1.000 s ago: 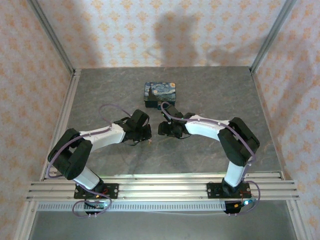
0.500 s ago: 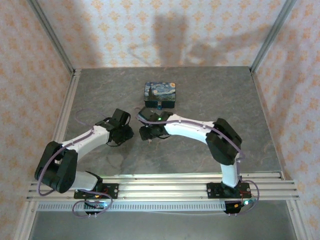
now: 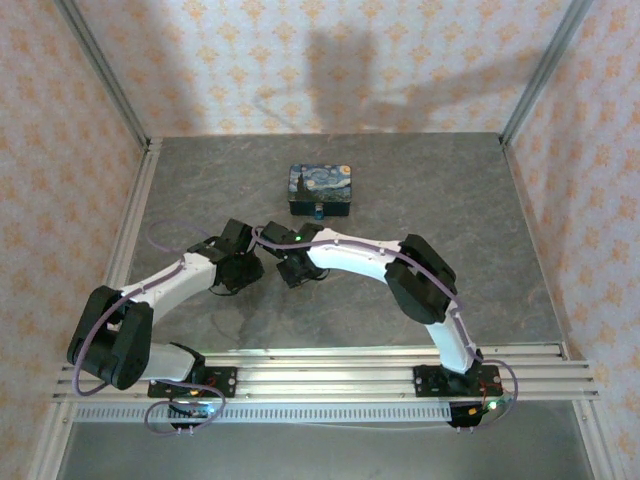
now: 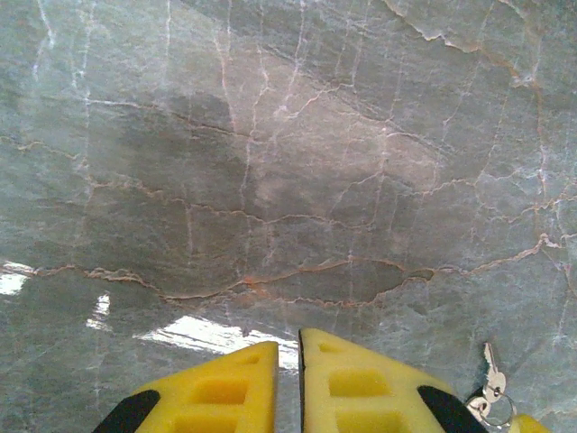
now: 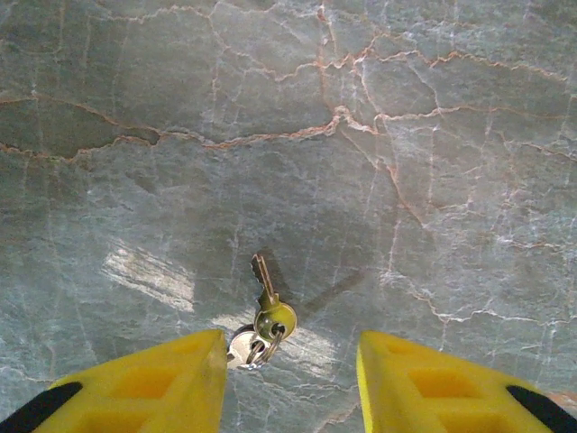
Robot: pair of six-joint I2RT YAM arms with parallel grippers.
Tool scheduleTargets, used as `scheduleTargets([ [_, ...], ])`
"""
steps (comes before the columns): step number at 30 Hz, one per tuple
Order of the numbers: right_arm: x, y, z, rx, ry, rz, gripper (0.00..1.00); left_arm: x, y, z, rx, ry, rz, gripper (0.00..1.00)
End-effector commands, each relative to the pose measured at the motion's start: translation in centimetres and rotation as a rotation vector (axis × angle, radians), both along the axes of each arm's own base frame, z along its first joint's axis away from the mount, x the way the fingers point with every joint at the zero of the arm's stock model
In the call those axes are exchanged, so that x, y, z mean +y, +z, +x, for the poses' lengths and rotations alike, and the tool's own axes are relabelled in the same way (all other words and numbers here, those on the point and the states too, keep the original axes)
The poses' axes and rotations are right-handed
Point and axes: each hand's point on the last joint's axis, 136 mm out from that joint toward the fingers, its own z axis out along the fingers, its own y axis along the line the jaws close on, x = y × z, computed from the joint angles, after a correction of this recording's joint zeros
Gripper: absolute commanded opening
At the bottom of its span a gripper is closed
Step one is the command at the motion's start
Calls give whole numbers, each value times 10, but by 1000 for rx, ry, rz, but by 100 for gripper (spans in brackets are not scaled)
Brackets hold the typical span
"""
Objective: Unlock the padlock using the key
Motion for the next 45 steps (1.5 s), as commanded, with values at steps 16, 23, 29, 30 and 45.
scheduleTargets([
  [16, -4, -23, -4, 52, 20, -86, 38, 10, -6, -7, 16, -15, 51, 14],
  [23, -5, -30, -8, 76, 22, -99, 36, 11, -7, -8, 19, -18, 56, 14],
  [29, -9, -38, -13, 109, 25, -125, 30, 11, -8, -8, 22, -19, 58, 14],
  [30, -10, -39, -14, 115, 24, -129, 28, 12, -8, -8, 21, -20, 60, 14],
  [45, -19, -31, -8, 75, 46, -169, 0, 13, -5, -9, 10, -27, 65, 14],
])
